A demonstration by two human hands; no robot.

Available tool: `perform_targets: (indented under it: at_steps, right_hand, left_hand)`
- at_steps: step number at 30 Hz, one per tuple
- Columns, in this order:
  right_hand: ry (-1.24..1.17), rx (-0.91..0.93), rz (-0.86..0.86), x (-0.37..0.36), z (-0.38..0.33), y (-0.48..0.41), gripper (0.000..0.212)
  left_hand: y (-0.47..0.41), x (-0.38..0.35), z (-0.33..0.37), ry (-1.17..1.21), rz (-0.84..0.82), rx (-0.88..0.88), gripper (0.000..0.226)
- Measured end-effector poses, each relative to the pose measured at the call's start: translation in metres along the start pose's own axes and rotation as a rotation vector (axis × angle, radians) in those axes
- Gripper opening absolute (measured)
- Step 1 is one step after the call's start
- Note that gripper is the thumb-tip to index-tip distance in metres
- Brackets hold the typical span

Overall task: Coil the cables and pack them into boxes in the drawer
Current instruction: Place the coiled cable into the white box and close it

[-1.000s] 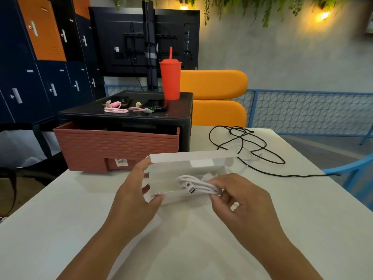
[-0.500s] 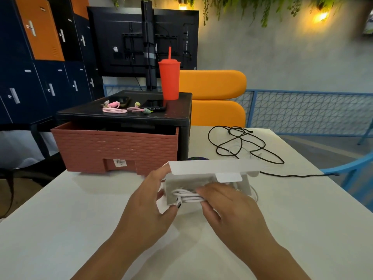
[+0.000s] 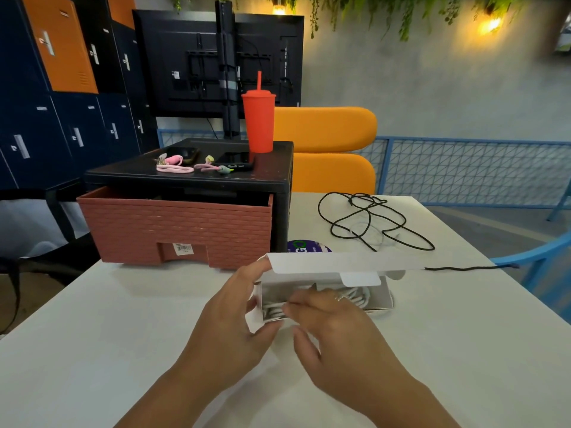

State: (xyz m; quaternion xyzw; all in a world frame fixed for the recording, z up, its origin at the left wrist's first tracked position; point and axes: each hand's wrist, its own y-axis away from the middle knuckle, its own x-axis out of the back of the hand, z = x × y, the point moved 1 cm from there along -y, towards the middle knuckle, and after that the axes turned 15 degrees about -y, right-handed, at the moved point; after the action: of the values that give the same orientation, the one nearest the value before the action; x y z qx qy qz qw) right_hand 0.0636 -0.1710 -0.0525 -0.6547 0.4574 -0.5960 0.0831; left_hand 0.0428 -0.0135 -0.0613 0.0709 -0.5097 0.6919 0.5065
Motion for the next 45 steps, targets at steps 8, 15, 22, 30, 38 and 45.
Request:
perform_targets:
  at_steps: [8,15,22,30,38,45]
  right_hand:
    - [-0.105,0.015,0.196,0.007,0.012,0.003,0.029]
    - [-0.419,-0.374,0.609,0.040,0.040,0.005,0.022]
    - [-0.828,-0.726,0.116,0.023,0.057,0.012,0.053]
    - [-0.750,-0.767,0.088,0.002,0.054,0.013,0.046]
    - [-0.670,-0.760,0.036,-0.001,0.058,0.015,0.059]
    - [-0.606,-0.737,-0.162,-0.018,0.048,0.016,0.072]
  left_hand:
    - [-0.003,0.007,-0.008,0.084,0.047,0.156,0.099]
    - [-0.008,0.018,-0.021,0.250,-0.035,0.364,0.087]
    - [-0.009,0.016,-0.037,0.309,-0.159,0.453,0.086]
    - [-0.009,0.016,-0.049,0.299,-0.144,0.511,0.069]
    - [-0.006,0.009,-0.051,0.209,-0.205,0.489,0.059]
    - [-0.011,0.030,-0.078,0.129,-0.098,0.585,0.066]
